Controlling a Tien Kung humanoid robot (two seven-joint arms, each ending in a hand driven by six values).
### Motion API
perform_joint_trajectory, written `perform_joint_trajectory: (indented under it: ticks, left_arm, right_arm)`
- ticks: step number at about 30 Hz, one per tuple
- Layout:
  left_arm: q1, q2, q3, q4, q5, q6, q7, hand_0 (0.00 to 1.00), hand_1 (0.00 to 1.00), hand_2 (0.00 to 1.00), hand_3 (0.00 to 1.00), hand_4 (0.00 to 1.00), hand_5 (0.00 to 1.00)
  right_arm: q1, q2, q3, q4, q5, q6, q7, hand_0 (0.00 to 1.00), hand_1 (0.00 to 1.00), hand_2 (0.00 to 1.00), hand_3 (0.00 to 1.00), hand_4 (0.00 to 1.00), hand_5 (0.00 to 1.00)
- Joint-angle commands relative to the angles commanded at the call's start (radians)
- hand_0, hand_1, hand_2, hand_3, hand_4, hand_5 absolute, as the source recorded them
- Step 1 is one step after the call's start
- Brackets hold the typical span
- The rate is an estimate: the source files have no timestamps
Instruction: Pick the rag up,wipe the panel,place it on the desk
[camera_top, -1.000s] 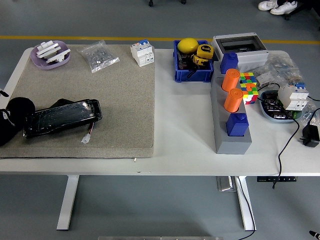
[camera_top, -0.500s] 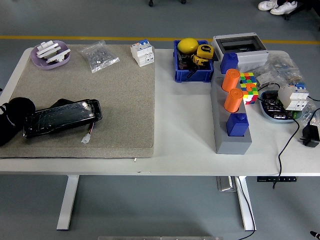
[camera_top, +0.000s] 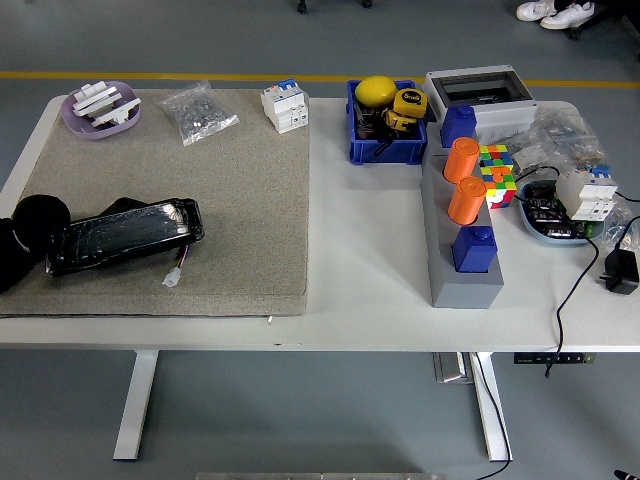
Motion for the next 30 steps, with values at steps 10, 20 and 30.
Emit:
perform_joint_trajectory:
  ticks: [10, 20, 30]
  left_arm:
    - [0.044, 0.001, -0.066, -0.061, 0.002, 0.002, 0.002, 0.591, 0.762, 0.794, 0.632, 0.715, 0.100]
    - [0.063, -0.021, -0.096, -0.082, 0.005, 0.006, 0.002, 0.590, 0.763, 0.792, 0.623, 0.713, 0.102]
    - [0.061, -0.057, -0.144, -0.108, 0.023, 0.004, 0.006, 0.590, 0.762, 0.791, 0.617, 0.709, 0.101]
  right_arm:
    - [0.016, -0.011, -0.016, -0.002, 0.006, -0.001, -0.002, 0.765, 0.669, 0.721, 0.696, 0.998, 0.639]
    - [0.014, -0.004, -0.007, -0.005, 0.000, -0.004, 0.002, 0.765, 0.669, 0.721, 0.696, 0.998, 0.639]
    - [0.024, -0.002, 0.002, -0.003, -0.007, -0.011, 0.004, 0.765, 0.669, 0.721, 0.695, 0.998, 0.638]
